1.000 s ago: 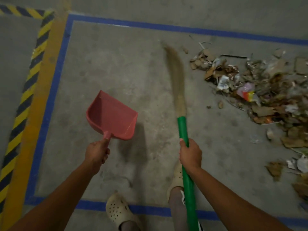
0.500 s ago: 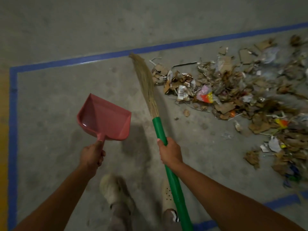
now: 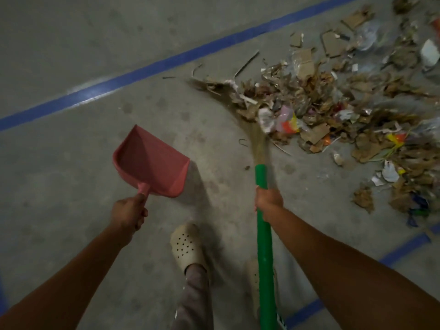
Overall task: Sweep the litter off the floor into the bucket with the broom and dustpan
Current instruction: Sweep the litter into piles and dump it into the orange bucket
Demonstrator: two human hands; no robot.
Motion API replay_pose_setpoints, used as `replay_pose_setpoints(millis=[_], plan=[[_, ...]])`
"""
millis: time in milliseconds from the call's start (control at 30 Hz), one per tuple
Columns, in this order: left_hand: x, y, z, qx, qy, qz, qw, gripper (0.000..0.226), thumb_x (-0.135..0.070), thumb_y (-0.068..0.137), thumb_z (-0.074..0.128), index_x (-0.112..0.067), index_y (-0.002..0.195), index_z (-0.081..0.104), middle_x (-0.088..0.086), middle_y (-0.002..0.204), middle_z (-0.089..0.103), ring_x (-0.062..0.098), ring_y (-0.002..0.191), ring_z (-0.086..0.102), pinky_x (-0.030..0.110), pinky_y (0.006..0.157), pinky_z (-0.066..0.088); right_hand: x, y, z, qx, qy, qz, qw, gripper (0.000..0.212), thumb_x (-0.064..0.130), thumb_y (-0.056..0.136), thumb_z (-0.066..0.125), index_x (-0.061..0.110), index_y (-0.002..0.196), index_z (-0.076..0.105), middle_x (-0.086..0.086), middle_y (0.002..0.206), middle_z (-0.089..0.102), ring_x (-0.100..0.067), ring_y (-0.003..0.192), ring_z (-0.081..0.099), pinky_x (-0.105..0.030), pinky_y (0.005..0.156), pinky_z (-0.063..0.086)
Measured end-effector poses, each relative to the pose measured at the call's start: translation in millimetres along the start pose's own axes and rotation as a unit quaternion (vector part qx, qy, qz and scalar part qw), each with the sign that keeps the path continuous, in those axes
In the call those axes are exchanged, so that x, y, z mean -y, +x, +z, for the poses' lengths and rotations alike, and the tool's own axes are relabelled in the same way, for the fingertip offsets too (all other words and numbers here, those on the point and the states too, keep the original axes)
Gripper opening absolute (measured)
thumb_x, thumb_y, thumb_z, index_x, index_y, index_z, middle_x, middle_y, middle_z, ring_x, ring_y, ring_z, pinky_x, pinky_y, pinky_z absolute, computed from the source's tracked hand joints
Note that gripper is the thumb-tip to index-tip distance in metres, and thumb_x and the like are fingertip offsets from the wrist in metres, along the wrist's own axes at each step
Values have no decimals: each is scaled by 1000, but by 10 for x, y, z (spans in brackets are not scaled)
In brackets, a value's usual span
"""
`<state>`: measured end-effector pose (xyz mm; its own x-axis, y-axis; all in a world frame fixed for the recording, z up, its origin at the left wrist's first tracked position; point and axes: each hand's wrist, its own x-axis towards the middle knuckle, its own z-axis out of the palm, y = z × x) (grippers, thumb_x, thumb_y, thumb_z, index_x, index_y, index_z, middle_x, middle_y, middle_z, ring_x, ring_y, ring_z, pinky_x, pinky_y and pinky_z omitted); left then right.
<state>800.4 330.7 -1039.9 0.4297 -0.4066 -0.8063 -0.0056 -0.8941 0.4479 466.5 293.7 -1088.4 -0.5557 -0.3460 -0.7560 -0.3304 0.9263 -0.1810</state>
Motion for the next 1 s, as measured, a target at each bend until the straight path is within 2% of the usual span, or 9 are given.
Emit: replay_pose_setpoints(millis=[133, 200, 267, 367, 467, 567, 733, 833, 1000], plan=[[-363, 95, 158, 19, 9, 8, 1000, 45, -42, 96, 64, -2, 76, 59, 14, 61, 54, 14, 33, 35, 16, 34, 23, 81, 221, -624, -57, 190, 104, 975, 37, 30, 101, 58, -4, 88, 61, -16, 65, 59, -28, 52, 56, -43, 63, 57], [-561, 87, 295, 35, 22, 25, 999, 49, -48, 94, 64, -4, 74, 58, 14, 62, 54, 16, 38, 36, 16, 34, 24, 111, 247, -948, -74, 261, 111, 956, 38, 26, 101, 59, 0, 72, 55, -16, 61, 53, -24, 47, 50, -38, 51, 47], [-753, 43, 460, 54, 42, 44, 997, 48, -47, 95, 62, -4, 74, 58, 14, 64, 55, 18, 42, 36, 16, 33, 24, 122, 234, -1255, -99, 308, 102, 941, 38, 26, 101, 59, 3, 71, 53, -15, 60, 52, -23, 47, 48, -35, 50, 42], [-1012, -30, 706, 81, 58, 63, 993, 44, -44, 97, 60, -5, 74, 57, 15, 66, 55, 19, 43, 36, 17, 34, 23, 129, 210, -1645, -153, 341, 71, 925, 37, 30, 100, 60, 4, 74, 55, -13, 61, 55, -24, 48, 51, -38, 54, 47], [-1223, -108, 910, 95, 74, 82, 989, 45, -43, 97, 60, -5, 73, 56, 16, 66, 55, 14, 35, 36, 15, 35, 23, 81, 195, -1875, -191, 358, 49, 913, 39, 33, 99, 60, 7, 70, 55, -13, 60, 56, -25, 46, 53, -38, 53, 48], [-1391, -191, 1060, 101, 79, 93, 987, 45, -39, 98, 59, -2, 72, 57, 17, 66, 55, 13, 32, 35, 15, 35, 22, 43, 163, -2004, -213, 340, 41, 915, 40, 37, 98, 59, 8, 70, 58, -11, 59, 60, -25, 46, 56, -41, 56, 53], [-1515, -355, 1147, 95, 104, 115, 983, 48, -41, 97, 60, 2, 73, 59, 16, 60, 53, 13, 30, 35, 15, 34, 23, -98, 32, -2002, -192, 318, 17, 928, 34, 38, 98, 57, 11, 77, 60, -10, 63, 63, -26, 51, 60, -43, 58, 55], [-1486, -462, 1117, 82, 123, 121, 982, 53, -46, 96, 61, 2, 72, 60, 13, 55, 52, 16, 34, 36, 16, 34, 24, -233, -200, -1896, -160, 302, -16, 940, 30, 36, 99, 57, 13, 80, 62, -11, 67, 65, -25, 52, 60, -40, 55, 53], [-1247, -715, 1020, 63, 118, 107, 985, 61, -56, 92, 64, 1, 69, 60, 15, 57, 54, 17, 35, 37, 17, 35, 25, -502, -619, -1691, -36, 239, -92, 966, 24, 31, 100, 59, 11, 87, 63, -8, 66, 65, -18, 50, 58, -29, 45, 47]])
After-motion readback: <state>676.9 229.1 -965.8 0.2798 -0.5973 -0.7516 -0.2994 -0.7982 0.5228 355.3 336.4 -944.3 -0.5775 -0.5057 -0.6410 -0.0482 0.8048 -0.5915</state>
